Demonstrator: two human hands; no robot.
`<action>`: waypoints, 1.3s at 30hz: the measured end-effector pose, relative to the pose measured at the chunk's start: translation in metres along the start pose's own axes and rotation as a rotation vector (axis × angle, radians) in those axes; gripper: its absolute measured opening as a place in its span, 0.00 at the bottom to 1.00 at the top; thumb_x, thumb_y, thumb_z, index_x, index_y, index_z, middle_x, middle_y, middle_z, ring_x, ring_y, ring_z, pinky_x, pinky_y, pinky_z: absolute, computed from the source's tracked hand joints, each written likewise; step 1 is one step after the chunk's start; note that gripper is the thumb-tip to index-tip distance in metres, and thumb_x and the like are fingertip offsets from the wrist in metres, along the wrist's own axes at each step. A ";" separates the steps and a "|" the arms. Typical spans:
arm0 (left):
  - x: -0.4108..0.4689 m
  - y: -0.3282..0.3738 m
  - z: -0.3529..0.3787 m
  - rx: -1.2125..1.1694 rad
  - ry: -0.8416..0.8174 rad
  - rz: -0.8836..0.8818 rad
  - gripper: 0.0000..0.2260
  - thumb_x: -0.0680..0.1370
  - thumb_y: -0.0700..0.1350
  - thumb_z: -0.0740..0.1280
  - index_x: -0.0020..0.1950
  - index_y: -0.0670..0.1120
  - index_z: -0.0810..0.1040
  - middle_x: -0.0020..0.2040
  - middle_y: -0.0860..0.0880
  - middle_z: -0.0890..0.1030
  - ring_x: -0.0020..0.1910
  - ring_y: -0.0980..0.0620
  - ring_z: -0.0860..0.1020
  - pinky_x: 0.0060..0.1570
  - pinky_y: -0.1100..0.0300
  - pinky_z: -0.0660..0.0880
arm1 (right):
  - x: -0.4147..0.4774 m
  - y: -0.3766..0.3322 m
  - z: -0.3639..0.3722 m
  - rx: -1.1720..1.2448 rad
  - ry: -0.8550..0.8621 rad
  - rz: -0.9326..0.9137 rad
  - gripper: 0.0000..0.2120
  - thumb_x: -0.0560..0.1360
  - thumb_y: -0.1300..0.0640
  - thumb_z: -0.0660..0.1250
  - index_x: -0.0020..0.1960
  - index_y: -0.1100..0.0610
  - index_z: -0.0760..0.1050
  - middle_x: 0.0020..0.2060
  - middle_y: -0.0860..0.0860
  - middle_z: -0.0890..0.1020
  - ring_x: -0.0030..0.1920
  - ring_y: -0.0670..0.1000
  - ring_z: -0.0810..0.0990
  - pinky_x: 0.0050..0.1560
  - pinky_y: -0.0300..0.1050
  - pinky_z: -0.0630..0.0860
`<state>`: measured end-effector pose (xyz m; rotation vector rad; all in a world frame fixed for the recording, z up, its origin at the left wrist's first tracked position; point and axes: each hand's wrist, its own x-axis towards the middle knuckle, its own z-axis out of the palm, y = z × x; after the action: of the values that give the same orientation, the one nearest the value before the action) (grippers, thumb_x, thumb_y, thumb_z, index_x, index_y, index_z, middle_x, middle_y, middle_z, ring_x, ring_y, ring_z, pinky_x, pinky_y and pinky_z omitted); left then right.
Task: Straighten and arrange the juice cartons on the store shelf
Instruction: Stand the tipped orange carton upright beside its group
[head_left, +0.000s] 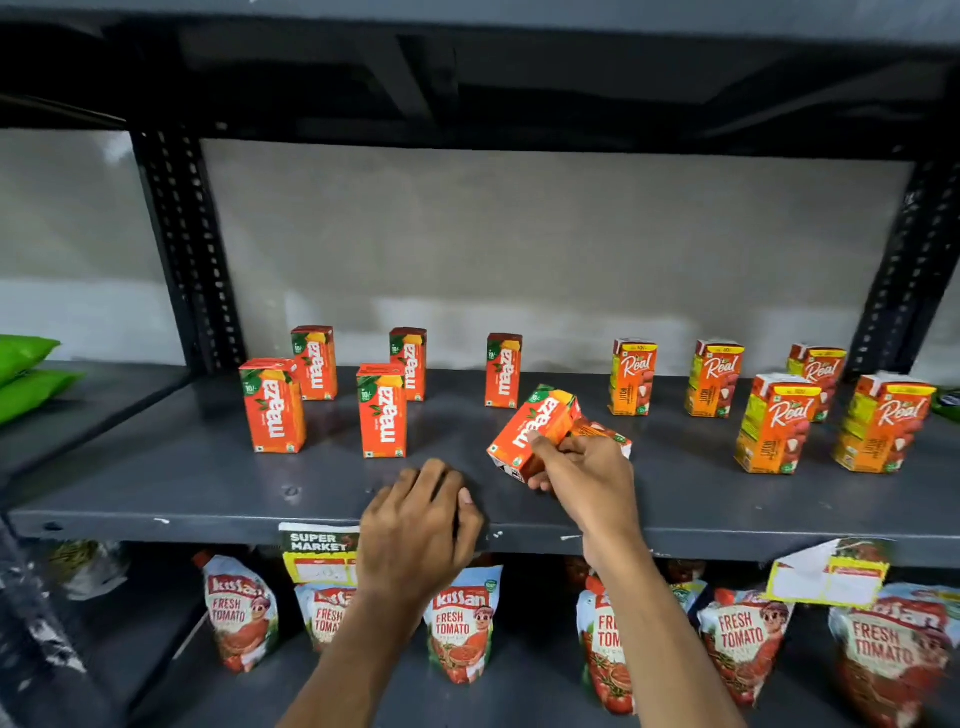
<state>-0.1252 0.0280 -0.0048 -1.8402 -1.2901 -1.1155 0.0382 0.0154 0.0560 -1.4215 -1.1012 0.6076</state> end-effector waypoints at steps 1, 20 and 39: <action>0.000 0.000 -0.001 -0.001 0.001 0.004 0.14 0.79 0.48 0.54 0.40 0.47 0.76 0.40 0.50 0.78 0.36 0.48 0.77 0.34 0.54 0.73 | -0.003 0.000 0.000 0.002 -0.001 -0.027 0.11 0.74 0.50 0.71 0.36 0.55 0.81 0.26 0.46 0.84 0.29 0.41 0.84 0.36 0.36 0.74; -0.001 -0.001 -0.001 -0.028 -0.042 -0.001 0.13 0.78 0.49 0.58 0.40 0.47 0.79 0.40 0.49 0.80 0.37 0.49 0.79 0.33 0.56 0.75 | -0.052 -0.076 -0.032 0.245 -0.273 -0.460 0.15 0.67 0.41 0.70 0.54 0.39 0.76 0.49 0.40 0.86 0.51 0.40 0.85 0.44 0.34 0.81; -0.003 -0.002 0.007 0.038 0.029 0.011 0.15 0.79 0.49 0.55 0.40 0.47 0.77 0.40 0.49 0.78 0.35 0.49 0.76 0.33 0.55 0.71 | 0.031 0.007 0.025 -0.262 -0.120 -0.195 0.13 0.78 0.55 0.68 0.62 0.53 0.77 0.56 0.50 0.84 0.58 0.50 0.81 0.51 0.41 0.76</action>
<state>-0.1252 0.0333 -0.0104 -1.7957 -1.2747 -1.1005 0.0312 0.0555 0.0517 -1.4911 -1.4378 0.4233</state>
